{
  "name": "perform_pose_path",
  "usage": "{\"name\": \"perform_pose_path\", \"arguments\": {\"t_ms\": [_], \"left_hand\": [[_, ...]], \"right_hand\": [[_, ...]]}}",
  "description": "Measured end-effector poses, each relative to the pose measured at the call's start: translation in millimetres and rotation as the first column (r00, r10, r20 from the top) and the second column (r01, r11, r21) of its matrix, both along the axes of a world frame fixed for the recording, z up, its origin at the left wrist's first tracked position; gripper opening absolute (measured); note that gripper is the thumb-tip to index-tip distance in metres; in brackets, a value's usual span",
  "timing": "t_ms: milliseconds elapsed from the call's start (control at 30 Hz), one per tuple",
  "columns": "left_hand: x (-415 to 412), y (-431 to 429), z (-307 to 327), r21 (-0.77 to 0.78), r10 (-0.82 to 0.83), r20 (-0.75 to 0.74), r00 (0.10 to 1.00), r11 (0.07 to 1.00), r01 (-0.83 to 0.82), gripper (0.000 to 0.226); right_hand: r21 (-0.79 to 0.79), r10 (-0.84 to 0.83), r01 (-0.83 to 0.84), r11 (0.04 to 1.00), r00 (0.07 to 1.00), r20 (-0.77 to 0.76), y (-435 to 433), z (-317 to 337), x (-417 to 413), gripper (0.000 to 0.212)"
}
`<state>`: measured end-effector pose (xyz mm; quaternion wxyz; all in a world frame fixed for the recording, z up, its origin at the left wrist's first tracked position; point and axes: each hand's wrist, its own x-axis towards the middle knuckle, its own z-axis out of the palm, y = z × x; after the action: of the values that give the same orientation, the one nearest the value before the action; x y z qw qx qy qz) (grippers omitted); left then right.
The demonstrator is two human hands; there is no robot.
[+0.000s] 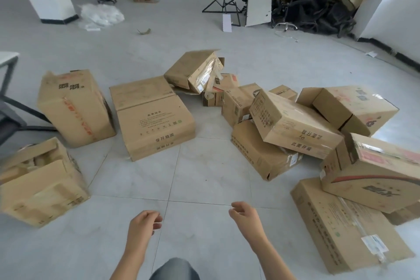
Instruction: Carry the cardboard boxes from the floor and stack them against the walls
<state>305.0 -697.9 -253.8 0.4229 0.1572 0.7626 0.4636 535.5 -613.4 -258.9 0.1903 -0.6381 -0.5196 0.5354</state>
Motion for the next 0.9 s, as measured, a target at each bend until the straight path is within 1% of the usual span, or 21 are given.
{"name": "perform_pose_path", "arguments": {"t_ms": [200,333,500,600,800,900], "left_hand": [[-45.6,83.3,-19.8,-0.021,0.104,0.018,0.994,0.994,-0.103,0.016],[-91.8,157.0,-29.4,-0.023,0.135,0.05,0.99,0.991,-0.134,0.015],[-156.2,259.1,-20.8,0.001,0.139,0.055,0.989,0.99,-0.139,0.015],[-186.5,310.8,-15.2,0.011,0.123,0.051,0.991,0.992,-0.124,0.014],[-221.3,378.3,-18.5,-0.036,0.12,0.065,0.991,0.992,-0.118,0.014],[-238.5,408.8,-24.0,-0.058,0.159,0.048,0.986,0.986,-0.156,0.013]], "right_hand": [[-0.018,0.085,-0.084,0.996,0.995,0.06,97.5,-14.4,-40.4,0.027],[-0.015,0.093,-0.092,0.996,0.992,0.083,175.6,-17.1,-81.4,0.029],[0.0,0.064,-0.064,0.998,0.993,0.097,272.4,-7.8,-138.7,0.029],[0.008,0.058,-0.059,0.998,0.995,0.08,317.1,-4.2,-169.4,0.028],[-0.023,0.071,-0.069,0.997,0.992,0.105,383.6,-14.0,-200.0,0.028],[-0.034,0.105,-0.102,0.994,0.988,0.117,425.3,-23.8,-215.5,0.03]]}}
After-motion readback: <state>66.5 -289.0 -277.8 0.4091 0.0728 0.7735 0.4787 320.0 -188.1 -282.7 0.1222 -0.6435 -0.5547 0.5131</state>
